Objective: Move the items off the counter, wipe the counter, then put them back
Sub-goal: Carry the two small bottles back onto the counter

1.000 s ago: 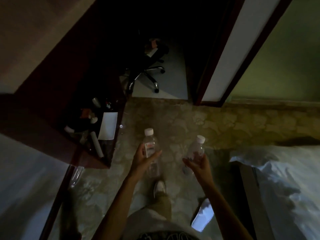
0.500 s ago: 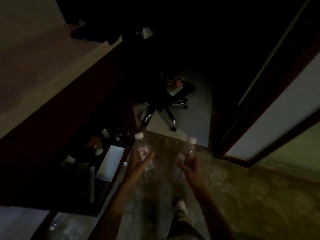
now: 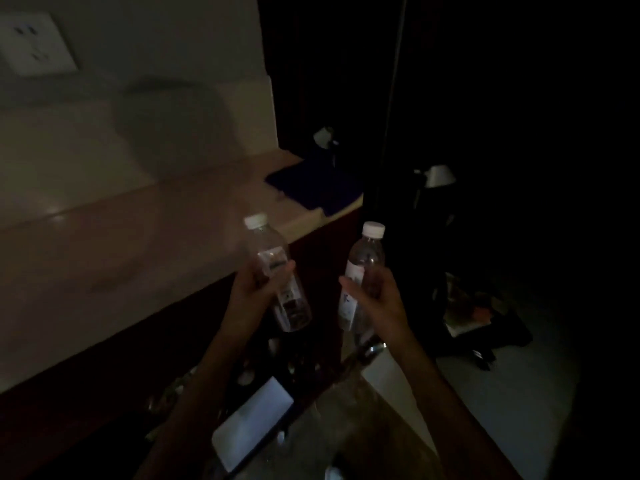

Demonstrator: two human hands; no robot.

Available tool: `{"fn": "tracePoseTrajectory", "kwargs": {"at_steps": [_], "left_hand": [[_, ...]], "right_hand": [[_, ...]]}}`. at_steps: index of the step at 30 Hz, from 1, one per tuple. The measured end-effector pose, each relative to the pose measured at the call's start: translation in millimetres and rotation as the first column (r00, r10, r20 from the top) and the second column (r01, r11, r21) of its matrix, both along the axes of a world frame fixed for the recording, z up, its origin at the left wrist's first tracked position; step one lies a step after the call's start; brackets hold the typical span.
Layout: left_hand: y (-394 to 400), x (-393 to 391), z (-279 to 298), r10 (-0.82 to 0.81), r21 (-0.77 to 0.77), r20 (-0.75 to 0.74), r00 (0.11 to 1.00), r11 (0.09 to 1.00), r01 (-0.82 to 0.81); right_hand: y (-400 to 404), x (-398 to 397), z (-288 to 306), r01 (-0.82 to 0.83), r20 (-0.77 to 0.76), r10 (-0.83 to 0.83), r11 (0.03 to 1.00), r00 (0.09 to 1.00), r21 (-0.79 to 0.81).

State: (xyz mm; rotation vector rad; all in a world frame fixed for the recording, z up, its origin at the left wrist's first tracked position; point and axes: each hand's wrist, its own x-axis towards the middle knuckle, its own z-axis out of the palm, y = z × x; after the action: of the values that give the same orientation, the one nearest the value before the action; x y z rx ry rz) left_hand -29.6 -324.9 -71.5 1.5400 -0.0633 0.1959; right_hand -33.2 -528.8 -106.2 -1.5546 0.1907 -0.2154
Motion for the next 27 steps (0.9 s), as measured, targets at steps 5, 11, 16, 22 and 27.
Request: {"fn": "tracePoseTrajectory", "kwargs": {"at_steps": [5, 11, 16, 22, 27], "left_hand": [[20, 119, 47, 0.185, -0.035, 0.138, 0.973, 0.983, -0.182], [35, 249, 107, 0.307, 0.113, 0.283, 0.909, 0.93, -0.35], [32, 343, 124, 0.327, 0.228, 0.308, 0.893, 0.886, -0.403], [48, 426, 99, 0.434, 0.275, 0.289, 0.854, 0.816, -0.508], [59, 471, 71, 0.576, 0.307, 0.224, 0.786, 0.724, -0.617]], "right_hand": [[13, 135, 69, -0.168, 0.128, 0.166, 0.986, 0.978, 0.01], [19, 274, 132, -0.308, 0.179, 0.316, 0.949, 0.932, -0.073], [54, 398, 138, -0.38, 0.138, 0.4, 0.913, 0.906, -0.15], [89, 509, 105, -0.444, 0.1, 0.473, 0.868, 0.875, -0.222], [111, 548, 87, -0.43, 0.182, 0.462, 0.883, 0.868, -0.19]]}}
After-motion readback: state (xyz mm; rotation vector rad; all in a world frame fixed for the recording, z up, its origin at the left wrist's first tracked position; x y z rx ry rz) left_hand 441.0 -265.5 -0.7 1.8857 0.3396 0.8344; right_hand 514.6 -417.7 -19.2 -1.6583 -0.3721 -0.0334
